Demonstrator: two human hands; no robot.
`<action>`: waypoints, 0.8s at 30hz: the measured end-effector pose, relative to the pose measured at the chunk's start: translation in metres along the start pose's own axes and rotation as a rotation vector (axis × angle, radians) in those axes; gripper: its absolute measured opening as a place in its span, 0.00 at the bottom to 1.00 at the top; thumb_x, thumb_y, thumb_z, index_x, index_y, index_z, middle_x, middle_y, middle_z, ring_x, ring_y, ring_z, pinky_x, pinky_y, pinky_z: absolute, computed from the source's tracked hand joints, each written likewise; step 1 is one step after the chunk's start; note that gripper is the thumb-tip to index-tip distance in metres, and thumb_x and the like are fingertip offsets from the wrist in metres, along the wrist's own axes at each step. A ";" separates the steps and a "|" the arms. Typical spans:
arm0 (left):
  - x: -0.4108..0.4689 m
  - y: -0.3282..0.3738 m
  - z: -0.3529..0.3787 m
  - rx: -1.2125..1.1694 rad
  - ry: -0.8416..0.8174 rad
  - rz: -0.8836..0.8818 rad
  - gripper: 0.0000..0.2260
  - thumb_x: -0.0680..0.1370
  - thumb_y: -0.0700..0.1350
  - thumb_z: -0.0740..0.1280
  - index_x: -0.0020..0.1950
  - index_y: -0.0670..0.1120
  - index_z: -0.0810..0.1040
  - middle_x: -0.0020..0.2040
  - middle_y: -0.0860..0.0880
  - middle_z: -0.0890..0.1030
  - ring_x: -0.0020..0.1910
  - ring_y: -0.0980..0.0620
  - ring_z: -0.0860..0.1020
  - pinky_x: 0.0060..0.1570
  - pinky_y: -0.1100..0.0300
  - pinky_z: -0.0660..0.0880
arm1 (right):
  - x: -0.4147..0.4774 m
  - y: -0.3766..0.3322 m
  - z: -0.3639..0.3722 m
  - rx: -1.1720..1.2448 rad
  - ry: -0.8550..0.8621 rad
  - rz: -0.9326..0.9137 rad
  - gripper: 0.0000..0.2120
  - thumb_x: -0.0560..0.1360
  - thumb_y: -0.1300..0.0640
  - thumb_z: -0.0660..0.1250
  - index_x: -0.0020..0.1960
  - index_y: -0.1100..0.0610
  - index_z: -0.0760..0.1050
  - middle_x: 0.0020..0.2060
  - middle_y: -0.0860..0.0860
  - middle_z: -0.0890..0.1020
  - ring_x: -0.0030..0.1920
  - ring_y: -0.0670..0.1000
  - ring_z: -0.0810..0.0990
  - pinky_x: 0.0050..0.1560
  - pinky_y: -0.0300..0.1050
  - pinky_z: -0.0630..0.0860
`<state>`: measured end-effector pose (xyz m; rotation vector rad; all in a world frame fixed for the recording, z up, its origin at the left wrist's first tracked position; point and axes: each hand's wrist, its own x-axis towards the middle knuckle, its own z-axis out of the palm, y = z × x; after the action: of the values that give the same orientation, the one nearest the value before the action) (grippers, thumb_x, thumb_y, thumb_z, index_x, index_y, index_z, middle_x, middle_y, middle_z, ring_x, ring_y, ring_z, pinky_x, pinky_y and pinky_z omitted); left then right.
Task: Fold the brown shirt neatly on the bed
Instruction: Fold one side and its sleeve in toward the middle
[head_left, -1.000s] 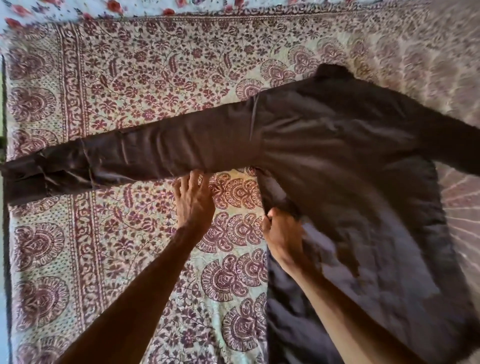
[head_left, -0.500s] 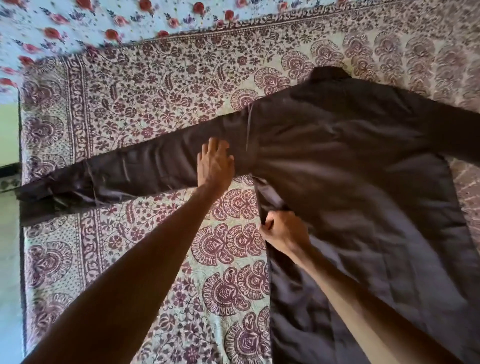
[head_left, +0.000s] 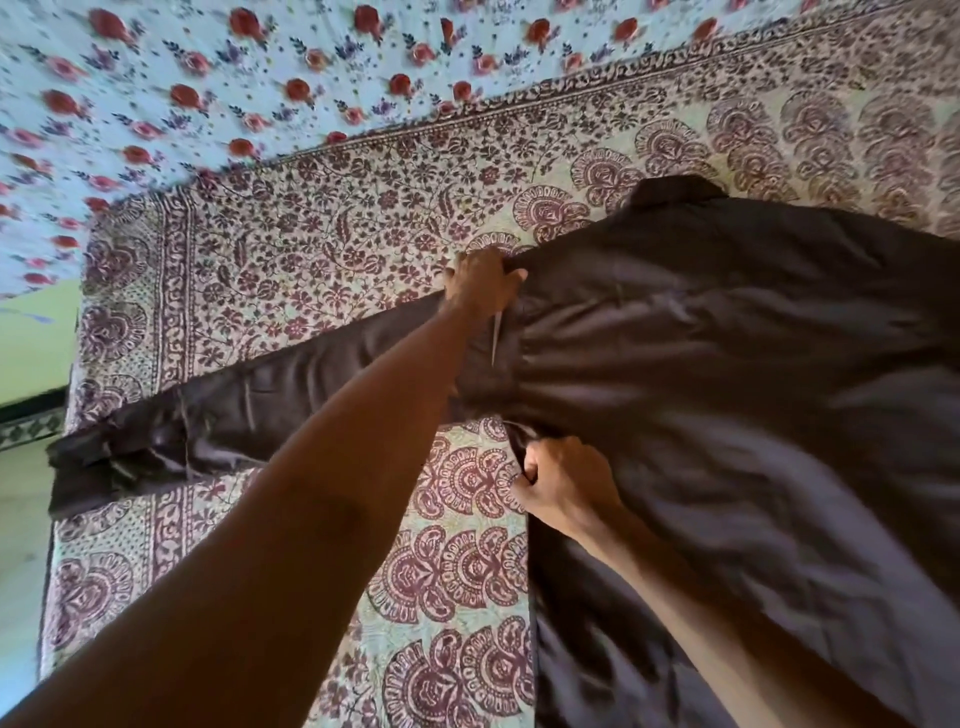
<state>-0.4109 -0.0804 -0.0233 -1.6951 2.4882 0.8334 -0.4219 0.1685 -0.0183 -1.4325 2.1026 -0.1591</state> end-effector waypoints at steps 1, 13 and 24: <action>0.004 0.003 -0.001 -0.018 0.007 -0.013 0.19 0.76 0.58 0.64 0.61 0.48 0.78 0.58 0.42 0.79 0.62 0.40 0.74 0.64 0.45 0.69 | -0.001 0.003 -0.001 0.056 -0.003 0.023 0.10 0.68 0.50 0.66 0.37 0.57 0.74 0.35 0.51 0.83 0.38 0.55 0.82 0.38 0.45 0.76; 0.006 0.097 -0.011 -0.409 -0.073 -0.020 0.17 0.77 0.51 0.69 0.54 0.36 0.80 0.43 0.44 0.76 0.44 0.49 0.75 0.41 0.61 0.67 | -0.052 0.064 -0.040 0.585 0.076 0.264 0.09 0.69 0.51 0.68 0.35 0.55 0.72 0.27 0.50 0.82 0.28 0.47 0.81 0.30 0.45 0.75; -0.007 0.205 0.047 -0.411 -0.131 0.072 0.11 0.77 0.51 0.68 0.46 0.42 0.79 0.43 0.43 0.78 0.47 0.44 0.78 0.46 0.58 0.73 | -0.083 0.170 -0.058 0.520 0.246 0.440 0.05 0.79 0.55 0.62 0.49 0.56 0.73 0.41 0.58 0.83 0.45 0.62 0.82 0.41 0.50 0.74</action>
<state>-0.5990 0.0013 0.0233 -1.5861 2.4245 1.4971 -0.5696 0.2996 -0.0075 -0.6582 2.2874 -0.6765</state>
